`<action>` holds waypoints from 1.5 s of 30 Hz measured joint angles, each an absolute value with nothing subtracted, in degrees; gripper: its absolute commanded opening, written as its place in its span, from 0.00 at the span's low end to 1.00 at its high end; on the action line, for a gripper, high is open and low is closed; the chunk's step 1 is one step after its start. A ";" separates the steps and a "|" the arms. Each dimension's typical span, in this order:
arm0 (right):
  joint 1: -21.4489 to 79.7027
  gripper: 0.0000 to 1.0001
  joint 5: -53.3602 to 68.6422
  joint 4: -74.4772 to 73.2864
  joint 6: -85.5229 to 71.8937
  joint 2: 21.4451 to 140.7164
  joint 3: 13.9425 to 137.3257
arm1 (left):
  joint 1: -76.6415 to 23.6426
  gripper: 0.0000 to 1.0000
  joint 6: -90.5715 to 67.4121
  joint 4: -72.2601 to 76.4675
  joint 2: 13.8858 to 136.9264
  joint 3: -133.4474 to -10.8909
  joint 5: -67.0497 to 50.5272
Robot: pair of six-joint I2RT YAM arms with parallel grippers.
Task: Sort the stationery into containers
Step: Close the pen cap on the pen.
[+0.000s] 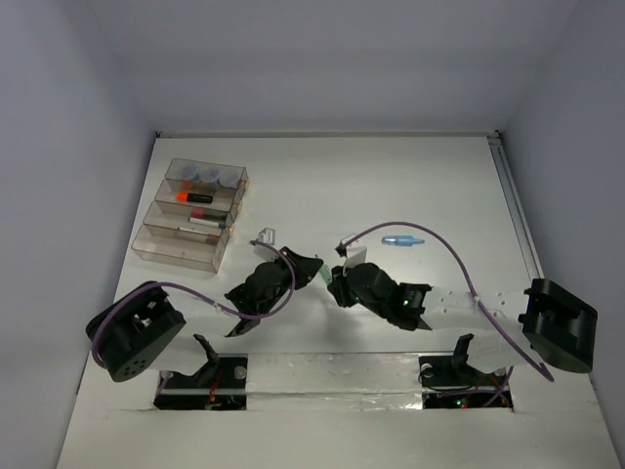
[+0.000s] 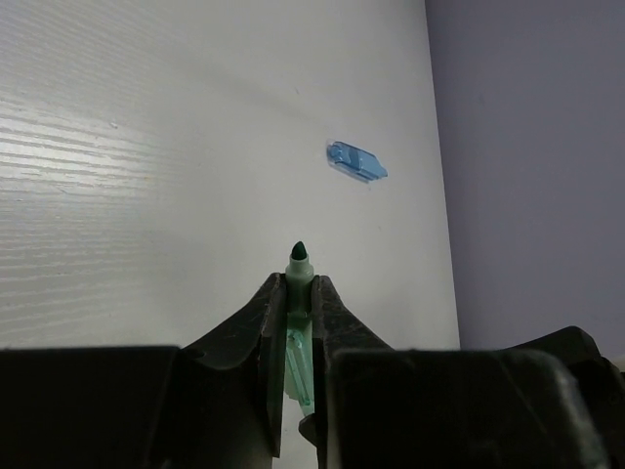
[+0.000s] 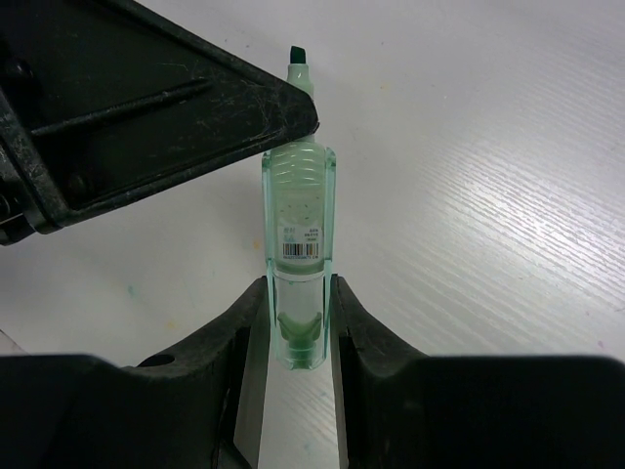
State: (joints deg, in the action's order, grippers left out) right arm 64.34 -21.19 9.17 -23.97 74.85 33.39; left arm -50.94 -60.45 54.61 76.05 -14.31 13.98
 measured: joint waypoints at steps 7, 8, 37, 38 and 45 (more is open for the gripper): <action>64.31 0.14 -20.08 8.62 -24.45 73.82 33.26 | -51.03 0.00 -60.14 54.26 75.68 -14.33 14.22; 64.31 0.14 -19.51 8.34 -24.58 73.47 33.26 | -51.03 0.00 -60.07 53.95 75.50 -14.39 14.33; 59.02 0.05 5.17 -26.35 -27.77 68.27 55.29 | -50.89 0.72 -31.55 32.16 45.91 -19.51 9.96; 58.22 0.05 5.43 -26.83 -27.57 68.42 55.68 | -50.89 0.72 -31.62 31.48 43.29 -19.16 10.52; 51.96 0.05 8.86 -28.75 -26.68 70.87 57.84 | -50.89 0.64 -33.56 28.73 27.88 -9.34 10.76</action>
